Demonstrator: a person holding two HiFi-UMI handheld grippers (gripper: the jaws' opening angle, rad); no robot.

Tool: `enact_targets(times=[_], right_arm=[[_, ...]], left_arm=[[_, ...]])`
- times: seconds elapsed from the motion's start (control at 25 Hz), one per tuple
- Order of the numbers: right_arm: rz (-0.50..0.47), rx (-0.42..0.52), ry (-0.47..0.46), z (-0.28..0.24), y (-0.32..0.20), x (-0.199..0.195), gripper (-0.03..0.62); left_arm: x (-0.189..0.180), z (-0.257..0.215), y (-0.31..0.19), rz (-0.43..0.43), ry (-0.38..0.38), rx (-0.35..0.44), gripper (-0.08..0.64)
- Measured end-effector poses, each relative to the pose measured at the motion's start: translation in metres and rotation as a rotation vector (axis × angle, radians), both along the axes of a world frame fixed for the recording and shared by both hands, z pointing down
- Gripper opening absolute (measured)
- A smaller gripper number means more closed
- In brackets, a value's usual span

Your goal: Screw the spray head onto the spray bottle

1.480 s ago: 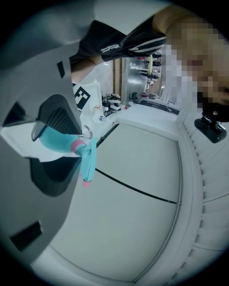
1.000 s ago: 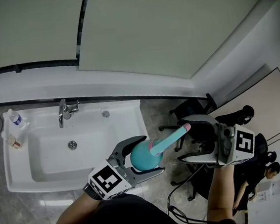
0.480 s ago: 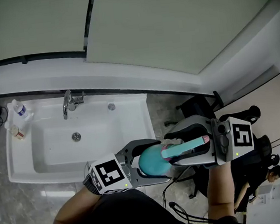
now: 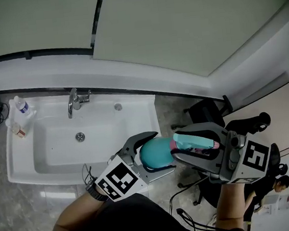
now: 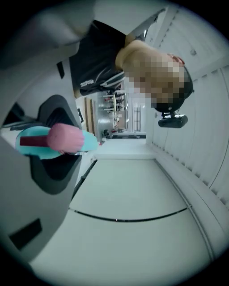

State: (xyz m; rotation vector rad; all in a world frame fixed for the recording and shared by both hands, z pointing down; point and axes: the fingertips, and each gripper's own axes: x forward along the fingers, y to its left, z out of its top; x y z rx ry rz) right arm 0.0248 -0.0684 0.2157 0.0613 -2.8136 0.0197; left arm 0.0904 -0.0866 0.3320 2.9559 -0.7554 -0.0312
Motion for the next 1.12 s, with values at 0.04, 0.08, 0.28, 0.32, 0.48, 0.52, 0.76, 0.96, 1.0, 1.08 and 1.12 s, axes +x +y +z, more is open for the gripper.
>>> enact_targets(times=[0.04, 0.08, 0.28, 0.32, 0.48, 0.52, 0.76, 0.96, 1.0, 1.08, 1.12], right_arm=[[0.063, -0.005, 0.027, 0.004, -0.005, 0.004, 0.139], [0.120, -0.012, 0.047, 0.007, -0.010, 0.007, 0.138], [0.193, -0.058, 0.034, 0.010, -0.015, 0.011, 0.138], [0.163, -0.067, 0.028, 0.011, -0.014, 0.012, 0.138], [0.128, -0.116, 0.107, 0.025, -0.018, 0.018, 0.138], [0.149, -0.123, 0.140, 0.030, -0.021, 0.019, 0.138], [0.311, -0.220, 0.253, 0.054, -0.036, 0.022, 0.138], [0.290, -0.201, 0.205, 0.047, -0.032, 0.016, 0.138], [0.271, -0.190, 0.189, 0.042, -0.029, 0.017, 0.138], [0.235, -0.163, 0.158, 0.029, -0.021, 0.020, 0.140], [0.222, -0.151, 0.142, 0.024, -0.019, 0.021, 0.154]], left_arm=[[-0.004, 0.002, -0.006, -0.062, -0.032, 0.006, 0.433], [-0.009, 0.004, -0.012, -0.125, -0.066, 0.015, 0.433], [-0.011, 0.009, -0.017, -0.177, -0.095, 0.017, 0.434], [-0.007, 0.009, -0.012, -0.124, -0.067, -0.007, 0.433], [-0.010, 0.023, -0.015, -0.153, -0.141, -0.013, 0.433], [-0.014, 0.028, -0.020, -0.198, -0.185, 0.003, 0.434], [-0.030, 0.050, -0.040, -0.364, -0.338, 0.047, 0.434], [-0.003, 0.044, -0.017, -0.112, -0.087, -0.114, 0.434], [0.001, 0.038, -0.014, -0.085, -0.066, -0.121, 0.434], [0.006, 0.027, -0.009, -0.048, -0.030, -0.131, 0.434], [0.006, 0.023, -0.007, -0.035, -0.011, -0.137, 0.434]])
